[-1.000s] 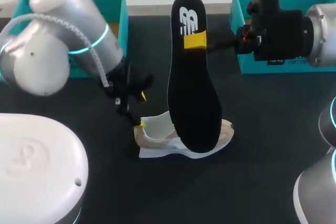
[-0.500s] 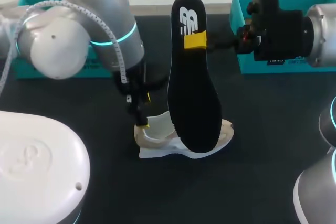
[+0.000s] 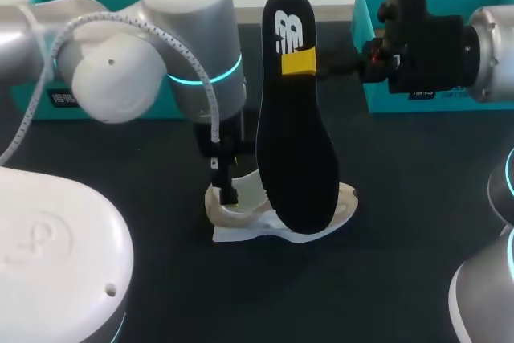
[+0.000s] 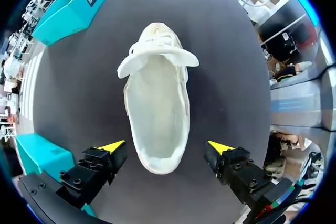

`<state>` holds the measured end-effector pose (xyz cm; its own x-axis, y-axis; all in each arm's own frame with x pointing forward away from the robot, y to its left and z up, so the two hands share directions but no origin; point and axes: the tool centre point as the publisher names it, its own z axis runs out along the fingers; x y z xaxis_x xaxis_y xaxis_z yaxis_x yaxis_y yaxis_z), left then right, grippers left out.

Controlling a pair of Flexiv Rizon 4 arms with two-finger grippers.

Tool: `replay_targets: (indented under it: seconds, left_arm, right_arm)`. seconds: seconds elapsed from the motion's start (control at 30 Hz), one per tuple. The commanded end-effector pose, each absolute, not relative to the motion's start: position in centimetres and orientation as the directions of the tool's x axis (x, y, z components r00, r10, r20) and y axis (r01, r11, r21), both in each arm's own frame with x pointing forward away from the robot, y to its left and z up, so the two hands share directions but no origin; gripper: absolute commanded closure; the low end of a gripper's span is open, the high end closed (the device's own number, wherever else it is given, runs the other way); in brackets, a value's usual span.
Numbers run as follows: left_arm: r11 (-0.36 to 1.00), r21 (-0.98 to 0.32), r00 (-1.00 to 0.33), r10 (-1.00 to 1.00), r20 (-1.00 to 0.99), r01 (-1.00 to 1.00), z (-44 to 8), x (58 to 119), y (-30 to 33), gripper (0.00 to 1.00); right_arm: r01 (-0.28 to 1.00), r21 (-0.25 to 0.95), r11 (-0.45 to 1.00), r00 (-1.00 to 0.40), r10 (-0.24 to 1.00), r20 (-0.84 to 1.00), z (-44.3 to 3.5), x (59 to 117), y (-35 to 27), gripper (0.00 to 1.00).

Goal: Take the shoe out of the shoebox, open the shoe tongue, remove and reinsert the insole, then place the shoe into the shoebox

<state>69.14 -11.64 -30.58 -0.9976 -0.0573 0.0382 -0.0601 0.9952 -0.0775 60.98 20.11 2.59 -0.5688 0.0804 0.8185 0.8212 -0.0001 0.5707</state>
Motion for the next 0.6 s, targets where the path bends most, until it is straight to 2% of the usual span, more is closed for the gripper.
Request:
replay_targets:
  seconds: [0.03, 0.57, 0.6]
  left_arm:
    - [0.996, -0.071, -0.998, -0.059, 0.03, -0.061, -30.8, 69.4, -11.9, 0.0]
    - [0.991, -0.095, -0.994, -0.101, -0.036, -0.097, -33.3, 74.3, -15.3, 0.0]
    - [0.991, -0.096, -0.994, -0.1, -0.042, -0.095, -33.8, 74.6, -15.7, 0.04]
  right_arm:
    - [0.822, 0.57, 0.0, -0.568, 0.082, 0.819, 2.6, 61.1, 20.5, 1.0]
    - [0.822, 0.57, 0.0, -0.568, 0.082, 0.819, 2.6, 61.1, 20.5, 1.0]
    - [0.822, 0.57, 0.0, -0.568, 0.082, 0.819, 2.6, 61.1, 20.5, 1.0]
